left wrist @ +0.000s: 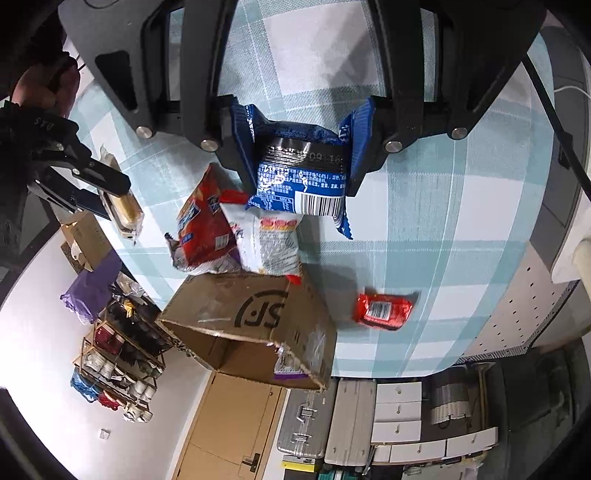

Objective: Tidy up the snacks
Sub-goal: 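Carry the cracker pack and blue Oreo pack over the cardboard box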

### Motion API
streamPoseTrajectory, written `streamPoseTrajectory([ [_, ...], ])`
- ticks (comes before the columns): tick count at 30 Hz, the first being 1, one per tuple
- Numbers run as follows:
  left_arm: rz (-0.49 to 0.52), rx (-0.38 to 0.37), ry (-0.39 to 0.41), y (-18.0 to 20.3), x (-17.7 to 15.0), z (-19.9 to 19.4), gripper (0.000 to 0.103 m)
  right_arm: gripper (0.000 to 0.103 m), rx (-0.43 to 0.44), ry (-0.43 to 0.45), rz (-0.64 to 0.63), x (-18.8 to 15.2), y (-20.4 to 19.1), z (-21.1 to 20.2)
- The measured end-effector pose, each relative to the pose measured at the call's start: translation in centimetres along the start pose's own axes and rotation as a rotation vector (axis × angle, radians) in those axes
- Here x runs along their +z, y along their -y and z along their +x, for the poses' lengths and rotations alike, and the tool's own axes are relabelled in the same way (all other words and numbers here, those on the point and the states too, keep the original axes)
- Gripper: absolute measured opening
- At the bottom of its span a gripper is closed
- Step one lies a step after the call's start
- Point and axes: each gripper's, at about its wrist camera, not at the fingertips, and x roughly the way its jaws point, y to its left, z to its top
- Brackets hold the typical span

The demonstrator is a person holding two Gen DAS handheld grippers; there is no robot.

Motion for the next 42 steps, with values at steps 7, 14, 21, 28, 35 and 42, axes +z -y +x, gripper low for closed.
streamPoseTrajectory([
  [7, 0.026, -0.037, 0.018, 0.7, 2.5, -0.9, 0.042, 0.058, 0.028, 0.036, -0.022, 2.1, -0.6, -0.5],
  [14, 0.043, -0.064, 0.042, 1.6, 5.8, -1.1, 0.042, 0.058, 0.046, 0.083, -0.024, 5.2, -0.2, -1.0],
  [21, 0.083, -0.091, 0.075, 3.3, 10.2, -1.3, 0.042, 0.058, 0.043, 0.128, -0.063, 9.0, -0.2, -1.4],
  [28, 0.082, -0.100, 0.086, 4.0, 14.7, -1.0, 0.042, 0.058, 0.045, 0.154, -0.073, 13.0, 1.0, -1.1],
  [35, 0.096, -0.099, 0.081, 5.1, 18.6, 0.2, 0.042, 0.058, 0.015, 0.138, -0.093, 16.7, 2.2, 0.5],
  [42, 0.130, -0.093, 0.060, 6.5, 21.4, 2.3, 0.043, 0.058, 0.006, 0.141, -0.088, 19.3, 3.2, 2.1],
])
